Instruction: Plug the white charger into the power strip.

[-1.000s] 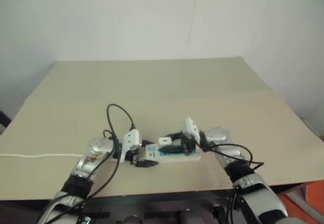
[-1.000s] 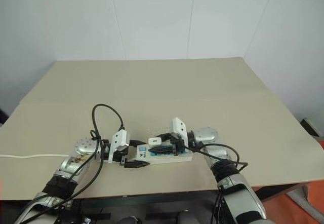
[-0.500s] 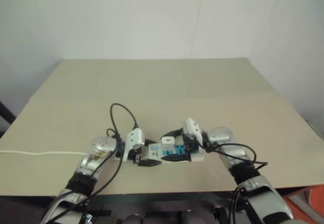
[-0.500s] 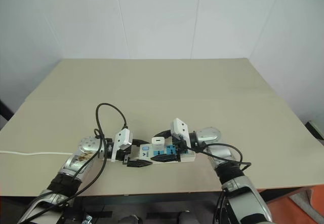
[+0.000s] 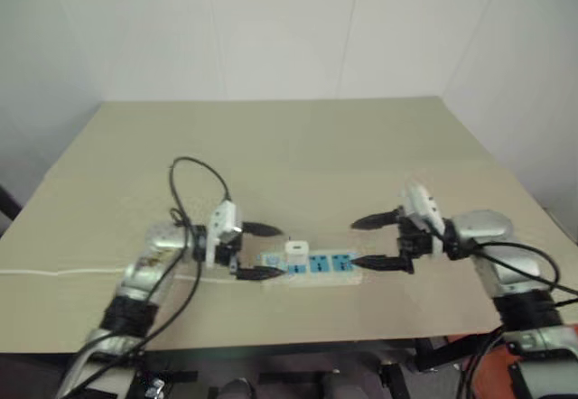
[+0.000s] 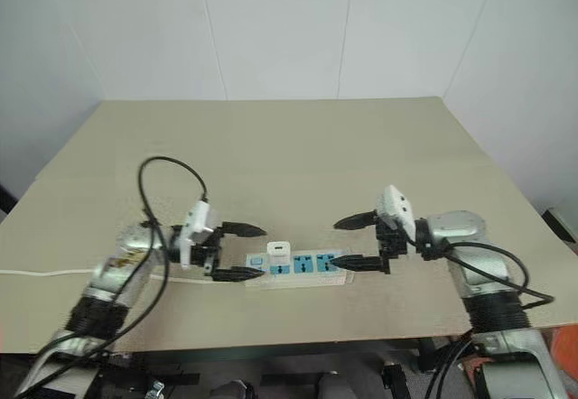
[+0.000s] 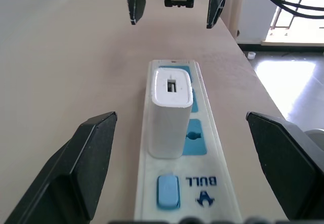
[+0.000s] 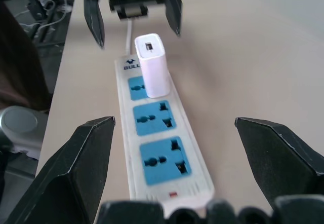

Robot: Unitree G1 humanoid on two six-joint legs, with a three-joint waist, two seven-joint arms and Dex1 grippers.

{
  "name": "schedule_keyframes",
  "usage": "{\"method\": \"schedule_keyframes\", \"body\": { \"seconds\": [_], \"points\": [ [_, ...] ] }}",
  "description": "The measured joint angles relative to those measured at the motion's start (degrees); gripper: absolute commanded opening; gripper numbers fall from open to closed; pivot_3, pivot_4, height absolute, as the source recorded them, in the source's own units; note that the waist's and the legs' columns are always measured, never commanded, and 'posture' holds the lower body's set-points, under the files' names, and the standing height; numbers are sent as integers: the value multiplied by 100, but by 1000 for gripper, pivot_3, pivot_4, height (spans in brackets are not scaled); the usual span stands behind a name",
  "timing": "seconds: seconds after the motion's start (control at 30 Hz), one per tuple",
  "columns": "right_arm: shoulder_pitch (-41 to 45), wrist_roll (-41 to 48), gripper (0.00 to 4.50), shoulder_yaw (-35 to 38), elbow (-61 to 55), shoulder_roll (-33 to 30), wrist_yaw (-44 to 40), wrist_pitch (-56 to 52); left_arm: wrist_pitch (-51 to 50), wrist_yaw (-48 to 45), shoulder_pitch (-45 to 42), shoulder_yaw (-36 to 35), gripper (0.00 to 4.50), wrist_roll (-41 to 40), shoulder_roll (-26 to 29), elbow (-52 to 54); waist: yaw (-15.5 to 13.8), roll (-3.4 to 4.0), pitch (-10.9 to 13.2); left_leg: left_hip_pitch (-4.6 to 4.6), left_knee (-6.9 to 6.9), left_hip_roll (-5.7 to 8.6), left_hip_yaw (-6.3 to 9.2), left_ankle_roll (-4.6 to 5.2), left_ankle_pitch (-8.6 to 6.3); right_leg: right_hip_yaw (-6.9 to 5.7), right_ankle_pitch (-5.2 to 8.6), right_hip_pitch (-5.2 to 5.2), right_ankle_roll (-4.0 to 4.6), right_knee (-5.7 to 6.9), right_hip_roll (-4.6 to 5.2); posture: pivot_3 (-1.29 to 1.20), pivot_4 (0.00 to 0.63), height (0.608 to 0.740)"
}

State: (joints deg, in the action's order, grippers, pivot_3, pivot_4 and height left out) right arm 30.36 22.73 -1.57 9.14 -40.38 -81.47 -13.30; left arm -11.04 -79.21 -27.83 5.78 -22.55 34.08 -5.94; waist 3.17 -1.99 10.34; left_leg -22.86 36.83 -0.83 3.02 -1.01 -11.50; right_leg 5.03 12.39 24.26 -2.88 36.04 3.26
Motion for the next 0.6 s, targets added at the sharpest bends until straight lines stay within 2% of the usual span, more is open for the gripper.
{"method": "schedule_keyframes", "body": {
  "seconds": [0.1,0.27,0.6],
  "points": [
    [-205,110,4500,228,-161,-204,39,-2,-315,-237,316,-270,4477,-314,561,459,4,2,17,-3,0,0,1,0,0,-2,1,1,0,-1,1,0,150,740],
    [-618,253,4500,623,-355,-494,127,-5,-439,-283,528,-895,4477,-476,1261,504,-25,5,26,0,0,0,-1,0,0,-2,1,0,0,0,2,0,150,740],
    [-894,287,4500,872,-403,-653,282,38,-412,-187,767,-1104,4477,-490,1296,430,-52,5,27,-2,0,-1,-5,0,0,-1,2,2,1,-1,2,0,150,740]
  ]
}}
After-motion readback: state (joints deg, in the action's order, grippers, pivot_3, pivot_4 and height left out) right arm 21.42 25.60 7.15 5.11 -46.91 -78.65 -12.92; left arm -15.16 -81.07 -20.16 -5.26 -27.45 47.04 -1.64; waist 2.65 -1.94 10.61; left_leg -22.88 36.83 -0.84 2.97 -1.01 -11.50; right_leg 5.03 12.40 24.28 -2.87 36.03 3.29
